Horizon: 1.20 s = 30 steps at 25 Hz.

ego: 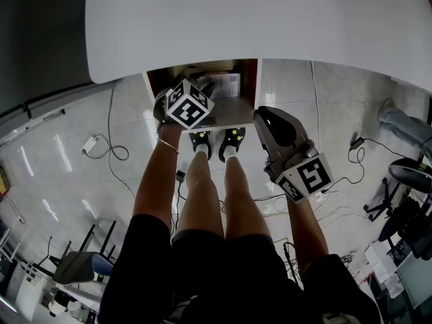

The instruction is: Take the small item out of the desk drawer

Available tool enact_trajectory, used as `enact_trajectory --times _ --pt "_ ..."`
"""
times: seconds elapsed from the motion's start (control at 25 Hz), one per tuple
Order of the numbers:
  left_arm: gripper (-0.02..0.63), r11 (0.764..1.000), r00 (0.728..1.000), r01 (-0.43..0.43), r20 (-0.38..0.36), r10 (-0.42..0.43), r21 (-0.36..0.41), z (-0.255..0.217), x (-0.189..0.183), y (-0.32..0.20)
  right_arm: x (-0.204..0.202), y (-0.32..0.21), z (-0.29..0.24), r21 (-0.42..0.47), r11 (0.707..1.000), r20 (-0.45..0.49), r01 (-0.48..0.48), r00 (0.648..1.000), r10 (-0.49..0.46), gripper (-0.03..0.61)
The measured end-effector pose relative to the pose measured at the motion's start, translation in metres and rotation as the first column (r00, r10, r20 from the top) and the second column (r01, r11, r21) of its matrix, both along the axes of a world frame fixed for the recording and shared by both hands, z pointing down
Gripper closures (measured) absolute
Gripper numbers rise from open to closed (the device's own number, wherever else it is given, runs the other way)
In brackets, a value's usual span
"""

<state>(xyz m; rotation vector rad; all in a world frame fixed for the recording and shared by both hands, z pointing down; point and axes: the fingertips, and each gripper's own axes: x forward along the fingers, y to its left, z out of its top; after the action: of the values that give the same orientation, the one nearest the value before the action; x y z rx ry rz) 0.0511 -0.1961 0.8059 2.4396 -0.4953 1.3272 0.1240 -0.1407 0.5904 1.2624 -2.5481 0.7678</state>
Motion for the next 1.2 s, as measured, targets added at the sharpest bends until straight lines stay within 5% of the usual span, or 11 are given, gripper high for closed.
enact_trajectory --times 0.32,0.56,0.8,1.2 --pt "0.483 1.000 1.000 0.006 -0.002 -0.006 0.009 -0.004 -0.003 0.006 -0.005 -0.001 0.023 -0.022 0.997 -0.113 0.077 0.990 -0.079 0.548" --pt "0.483 0.999 1.000 -0.022 0.012 0.022 0.024 -0.012 -0.003 0.012 -0.014 -0.009 0.044 -0.030 0.978 -0.290 0.208 0.934 -0.207 0.534" --pt "0.483 0.999 0.999 -0.038 0.014 0.037 0.035 -0.018 -0.003 0.017 -0.026 -0.020 0.072 -0.068 0.937 -0.448 0.344 0.828 -0.337 0.522" --pt "0.483 0.997 0.998 -0.070 0.010 0.069 0.030 -0.022 -0.004 0.025 -0.046 -0.026 0.119 -0.190 0.824 -0.620 0.533 0.586 -0.522 0.491"
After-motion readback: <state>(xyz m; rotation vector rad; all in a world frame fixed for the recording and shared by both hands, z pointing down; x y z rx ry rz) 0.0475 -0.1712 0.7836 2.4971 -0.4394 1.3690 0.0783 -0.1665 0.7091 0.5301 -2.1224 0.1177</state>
